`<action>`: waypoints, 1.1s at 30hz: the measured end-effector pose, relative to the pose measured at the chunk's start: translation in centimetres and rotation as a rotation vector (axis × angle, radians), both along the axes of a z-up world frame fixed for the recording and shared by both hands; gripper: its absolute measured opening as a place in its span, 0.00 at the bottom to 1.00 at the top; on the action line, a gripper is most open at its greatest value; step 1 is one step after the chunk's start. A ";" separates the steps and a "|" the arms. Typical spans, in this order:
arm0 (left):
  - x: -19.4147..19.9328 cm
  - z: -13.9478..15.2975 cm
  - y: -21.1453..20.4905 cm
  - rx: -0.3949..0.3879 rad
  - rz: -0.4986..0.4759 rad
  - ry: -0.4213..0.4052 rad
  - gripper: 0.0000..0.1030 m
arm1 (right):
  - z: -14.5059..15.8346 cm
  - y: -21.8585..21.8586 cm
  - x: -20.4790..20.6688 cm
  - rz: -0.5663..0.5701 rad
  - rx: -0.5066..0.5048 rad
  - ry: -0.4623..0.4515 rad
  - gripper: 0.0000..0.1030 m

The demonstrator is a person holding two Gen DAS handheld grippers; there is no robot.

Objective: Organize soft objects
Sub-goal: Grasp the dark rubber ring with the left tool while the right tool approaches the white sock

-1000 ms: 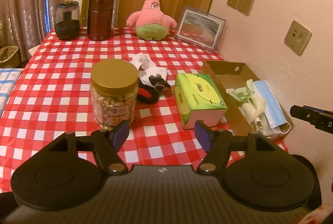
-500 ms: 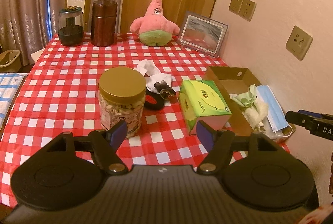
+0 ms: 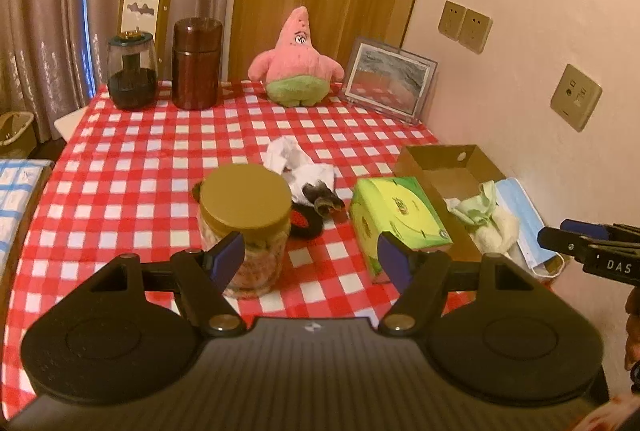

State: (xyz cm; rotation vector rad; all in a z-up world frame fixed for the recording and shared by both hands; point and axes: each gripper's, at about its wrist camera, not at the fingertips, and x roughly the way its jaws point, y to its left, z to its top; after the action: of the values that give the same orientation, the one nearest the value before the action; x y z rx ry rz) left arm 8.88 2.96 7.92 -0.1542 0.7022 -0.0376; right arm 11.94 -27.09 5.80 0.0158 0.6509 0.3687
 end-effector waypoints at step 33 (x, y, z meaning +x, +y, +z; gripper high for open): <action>16.5 -6.5 18.1 -0.022 0.089 0.140 0.68 | -1.7 9.2 17.8 0.225 -0.052 0.091 0.54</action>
State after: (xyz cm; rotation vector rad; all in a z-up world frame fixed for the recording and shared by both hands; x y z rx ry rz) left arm 25.33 21.05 1.41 -0.2109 0.8337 0.0512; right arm 29.76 -17.93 4.13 -0.0908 0.7549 0.5704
